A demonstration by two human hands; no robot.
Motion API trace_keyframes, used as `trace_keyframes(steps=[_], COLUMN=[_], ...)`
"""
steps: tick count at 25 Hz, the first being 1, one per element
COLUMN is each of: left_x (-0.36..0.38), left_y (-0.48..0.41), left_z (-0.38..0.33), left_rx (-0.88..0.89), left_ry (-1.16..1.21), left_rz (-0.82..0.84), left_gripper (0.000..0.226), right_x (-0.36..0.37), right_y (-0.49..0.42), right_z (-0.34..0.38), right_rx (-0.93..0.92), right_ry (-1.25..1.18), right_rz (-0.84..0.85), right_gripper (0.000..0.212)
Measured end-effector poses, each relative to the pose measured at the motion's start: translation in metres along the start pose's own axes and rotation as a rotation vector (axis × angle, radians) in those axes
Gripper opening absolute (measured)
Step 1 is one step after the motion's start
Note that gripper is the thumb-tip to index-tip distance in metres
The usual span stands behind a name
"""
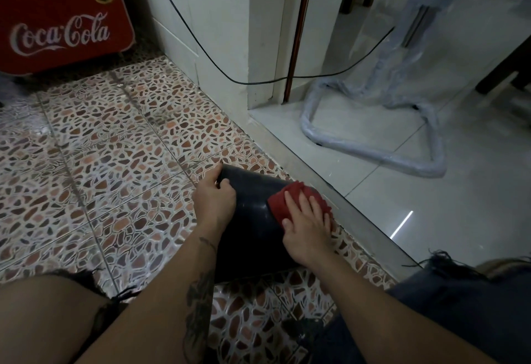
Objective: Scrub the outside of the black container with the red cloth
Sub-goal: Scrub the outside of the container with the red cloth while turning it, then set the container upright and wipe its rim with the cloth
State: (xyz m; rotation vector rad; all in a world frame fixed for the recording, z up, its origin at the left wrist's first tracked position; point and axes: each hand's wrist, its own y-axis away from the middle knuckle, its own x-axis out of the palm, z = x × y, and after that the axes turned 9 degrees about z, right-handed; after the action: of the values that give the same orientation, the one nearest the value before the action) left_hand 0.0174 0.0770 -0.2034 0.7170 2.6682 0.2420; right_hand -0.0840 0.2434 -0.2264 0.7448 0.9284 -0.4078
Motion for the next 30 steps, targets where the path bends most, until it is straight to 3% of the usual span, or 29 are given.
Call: trace_keyframes(steps=[3, 8, 12, 17, 21, 24, 30], left_x=[0.002, -0.005, -0.025, -0.027, -0.023, -0.016, -0.022], left_y=[-0.002, -0.001, -0.004, 0.004, 0.026, 0.044, 0.049], left_z=[-0.001, -0.012, -0.054, -0.046, -0.008, 0.0, 0.004], left_rx=[0.012, 0.053, 0.31, 0.557, 0.612, 0.621, 0.502], left_ry=[-0.046, -0.058, -0.235, -0.554, -0.742, -0.704, -0.725], left_rz=[-0.026, -0.014, 0.031, 0.143, 0.255, 0.321, 0.338], left_gripper=[0.047, 0.046, 0.049, 0.058, 0.062, 0.057, 0.056], right_x=[-0.009, -0.017, -0.033, -0.053, -0.06, -0.064, -0.061], right_y=[-0.007, -0.018, -0.017, -0.014, -0.006, 0.002, 0.014], right_z=[-0.013, -0.015, -0.001, 0.009, 0.01, 0.016, 0.031], right_rx=[-0.056, 0.072, 0.006, 0.068, 0.009, -0.035, -0.098], right_ry=[0.001, -0.199, -0.625, -0.974, -1.04, -1.004, -0.559], right_rz=[-0.109, -0.172, -0.251, -0.172, -0.111, -0.062, -0.065], right_gripper=[0.058, 0.049, 0.042, 0.04, 0.036, 0.039, 0.053])
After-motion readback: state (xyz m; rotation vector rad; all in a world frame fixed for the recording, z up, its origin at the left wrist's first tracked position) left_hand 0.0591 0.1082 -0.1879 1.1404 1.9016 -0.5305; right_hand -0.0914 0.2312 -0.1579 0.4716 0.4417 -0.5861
